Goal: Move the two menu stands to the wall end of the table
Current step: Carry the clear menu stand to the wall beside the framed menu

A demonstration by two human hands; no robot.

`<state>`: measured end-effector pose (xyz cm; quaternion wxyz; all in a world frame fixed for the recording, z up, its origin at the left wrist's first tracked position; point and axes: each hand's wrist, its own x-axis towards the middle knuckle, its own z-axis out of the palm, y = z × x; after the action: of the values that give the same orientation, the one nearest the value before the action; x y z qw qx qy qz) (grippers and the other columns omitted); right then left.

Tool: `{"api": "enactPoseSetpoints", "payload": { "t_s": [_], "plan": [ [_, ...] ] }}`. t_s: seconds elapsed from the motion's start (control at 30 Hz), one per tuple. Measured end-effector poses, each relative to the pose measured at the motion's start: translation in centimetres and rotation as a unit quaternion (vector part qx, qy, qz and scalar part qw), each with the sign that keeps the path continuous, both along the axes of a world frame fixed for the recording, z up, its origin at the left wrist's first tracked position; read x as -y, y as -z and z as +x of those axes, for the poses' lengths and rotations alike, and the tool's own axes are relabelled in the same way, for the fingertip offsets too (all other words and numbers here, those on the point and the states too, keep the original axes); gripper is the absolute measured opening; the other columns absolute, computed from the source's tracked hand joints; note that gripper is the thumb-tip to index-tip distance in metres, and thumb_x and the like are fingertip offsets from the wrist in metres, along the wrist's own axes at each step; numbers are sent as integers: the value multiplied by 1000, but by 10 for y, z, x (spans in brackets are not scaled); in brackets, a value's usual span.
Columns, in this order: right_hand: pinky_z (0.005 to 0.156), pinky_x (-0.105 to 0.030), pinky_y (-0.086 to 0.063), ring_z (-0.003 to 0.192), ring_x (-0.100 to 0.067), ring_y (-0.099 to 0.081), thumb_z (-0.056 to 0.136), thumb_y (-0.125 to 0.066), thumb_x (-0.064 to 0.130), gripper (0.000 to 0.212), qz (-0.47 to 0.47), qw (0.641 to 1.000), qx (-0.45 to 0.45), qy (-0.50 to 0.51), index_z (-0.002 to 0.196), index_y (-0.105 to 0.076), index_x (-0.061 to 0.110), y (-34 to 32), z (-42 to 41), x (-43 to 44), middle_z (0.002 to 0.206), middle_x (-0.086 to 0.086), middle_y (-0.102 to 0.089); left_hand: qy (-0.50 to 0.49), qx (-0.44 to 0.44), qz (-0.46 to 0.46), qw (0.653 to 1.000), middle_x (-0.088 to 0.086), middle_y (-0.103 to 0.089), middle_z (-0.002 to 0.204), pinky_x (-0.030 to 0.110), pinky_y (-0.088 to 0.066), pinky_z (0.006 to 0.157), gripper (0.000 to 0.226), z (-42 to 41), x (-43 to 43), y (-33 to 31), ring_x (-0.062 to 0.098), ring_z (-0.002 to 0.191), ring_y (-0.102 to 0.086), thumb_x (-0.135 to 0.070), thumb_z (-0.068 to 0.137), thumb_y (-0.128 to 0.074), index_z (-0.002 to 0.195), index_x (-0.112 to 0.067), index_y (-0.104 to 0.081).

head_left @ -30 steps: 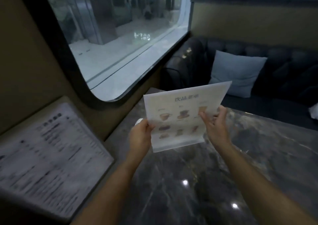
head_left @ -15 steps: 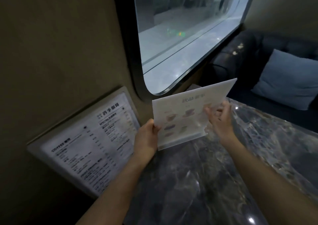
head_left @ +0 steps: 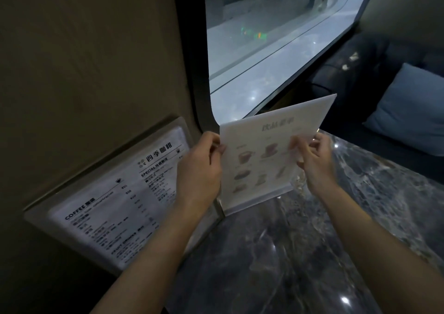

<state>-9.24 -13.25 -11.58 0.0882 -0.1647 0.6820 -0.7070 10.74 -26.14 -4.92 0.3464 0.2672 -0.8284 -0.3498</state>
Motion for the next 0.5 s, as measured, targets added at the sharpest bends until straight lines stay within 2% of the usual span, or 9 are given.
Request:
{"api": "enactPoseSetpoints", "payload": {
  "t_s": [0.07,0.13,0.27,0.37,0.5],
  "plan": [
    [50,-13,-48,61,9,-59,87,-57,27,22,-7,1000,-7,0,101,-44,17,-1,-2,4,80,7,-54,1,2,9,1000,-1,-65,80,33,-52,54,5,2,2,-1,8,69,-60,-21,90,-52,85,-20,-52],
    [49,-11,-47,60,9,-58,87,-58,25,22,-10,1000,-15,-6,101,-45,14,-3,-2,9,79,7,-54,-3,5,18,1000,-3,-63,81,24,-49,54,5,6,3,0,5,71,-60,-20,90,-51,85,-20,-51],
    [58,-17,-51,70,2,-62,86,-58,26,13,-7,999,-21,-47,93,-47,23,-11,-3,19,83,8,-57,-31,3,29,999,-16,-55,75,22,-51,55,7,11,6,2,2,73,-58,-19,90,-52,83,-20,-48],
    [64,-24,-51,75,-2,-60,87,-56,29,10,-6,998,-18,-68,89,-46,29,-12,-5,28,83,8,-56,-28,-2,15,999,-18,-55,73,15,-47,51,9,14,5,-1,1,70,-58,-21,90,-53,82,-24,-48],
    [70,-33,-51,75,-6,-58,88,-54,31,12,-9,996,9,-85,93,-46,23,-12,-7,43,84,5,-54,-29,-10,-29,999,-19,-53,68,40,-54,54,8,16,4,-8,6,65,-57,-26,89,-54,83,-27,-49]
  ]
}}
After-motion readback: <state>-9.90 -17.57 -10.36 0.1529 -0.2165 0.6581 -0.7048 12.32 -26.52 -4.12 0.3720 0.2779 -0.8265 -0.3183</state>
